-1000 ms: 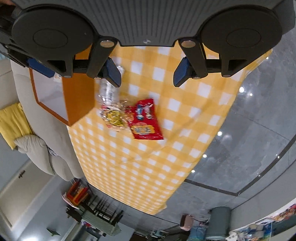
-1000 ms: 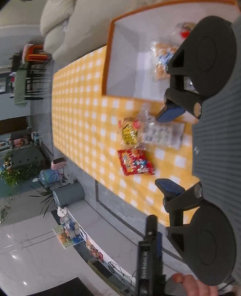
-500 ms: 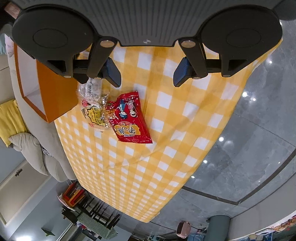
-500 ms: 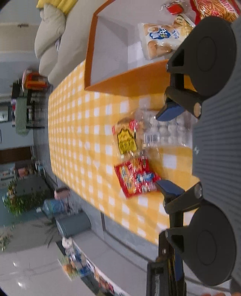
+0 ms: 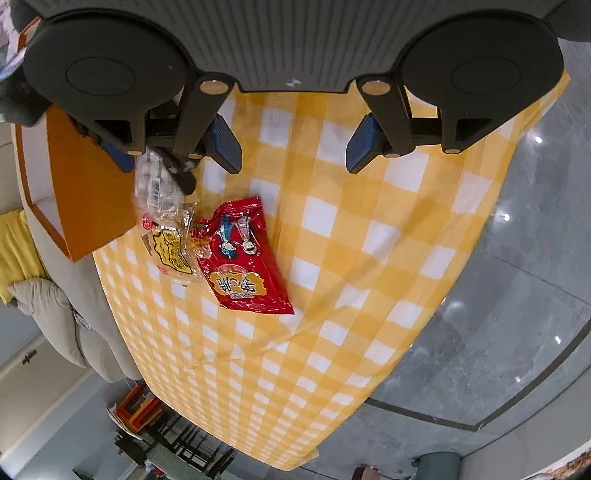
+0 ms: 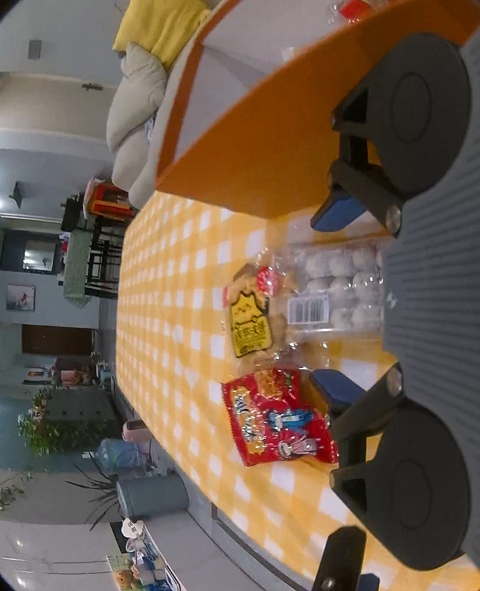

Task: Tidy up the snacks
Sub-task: 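Grasp the clear pack of white balls with the right tool, then grasp the red snack bag with the left tool while the right tool holds the white-ball pack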

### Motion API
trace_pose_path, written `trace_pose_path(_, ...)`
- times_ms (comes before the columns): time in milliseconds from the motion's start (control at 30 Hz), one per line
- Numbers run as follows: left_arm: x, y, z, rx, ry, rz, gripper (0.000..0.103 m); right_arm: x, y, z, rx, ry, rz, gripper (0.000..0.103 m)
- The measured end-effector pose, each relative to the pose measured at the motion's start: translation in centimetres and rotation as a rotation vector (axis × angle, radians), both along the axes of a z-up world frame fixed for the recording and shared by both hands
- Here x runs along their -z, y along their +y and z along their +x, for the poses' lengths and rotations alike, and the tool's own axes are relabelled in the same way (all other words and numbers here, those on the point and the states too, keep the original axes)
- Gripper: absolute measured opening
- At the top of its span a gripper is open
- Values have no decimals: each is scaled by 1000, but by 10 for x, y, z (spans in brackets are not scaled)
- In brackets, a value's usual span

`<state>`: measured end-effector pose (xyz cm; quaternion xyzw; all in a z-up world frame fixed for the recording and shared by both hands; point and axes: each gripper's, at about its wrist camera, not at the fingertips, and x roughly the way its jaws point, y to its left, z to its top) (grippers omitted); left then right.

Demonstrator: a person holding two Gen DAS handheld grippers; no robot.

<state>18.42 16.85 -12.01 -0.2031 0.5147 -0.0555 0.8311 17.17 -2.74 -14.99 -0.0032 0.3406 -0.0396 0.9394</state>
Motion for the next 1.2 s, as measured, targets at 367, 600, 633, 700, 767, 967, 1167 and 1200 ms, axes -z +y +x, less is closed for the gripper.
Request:
trace_pose_path(367, 0, 7, -2, -25, 3, -40, 74, 23, -1, -6, -32, 10, -77, 58)
trace_pose_path(600, 1, 8, -8, -43, 11, -68, 74, 25, -5, -23, -58, -14, -67, 57)
trace_pose_path(633, 0, 8, -10, -41, 7, -79, 74, 25, -5, -25, -69, -16, -66, 57)
trace_pose_path(700, -1, 6, -13, -39, -3, -90, 74, 26, -8, -31, -87, -23, -52, 57)
trace_pose_path(767, -3, 3, -15, -38, -17, -82, 74, 28, -11, -32, -98, -37, -45, 57)
trace_pose_path(967, -2, -6, -4, -78, -1, -86, 74, 28, -11, -32, -99, -38, -40, 57)
trace_pose_path(1167, -17, -33, 31, -48, -23, -10, 74, 29, -13, -32, -108, -37, -10, 57)
trace_pose_path(1200, -17, -36, 38, -57, -29, 0, 74, 29, -13, -32, -108, -37, -8, 57)
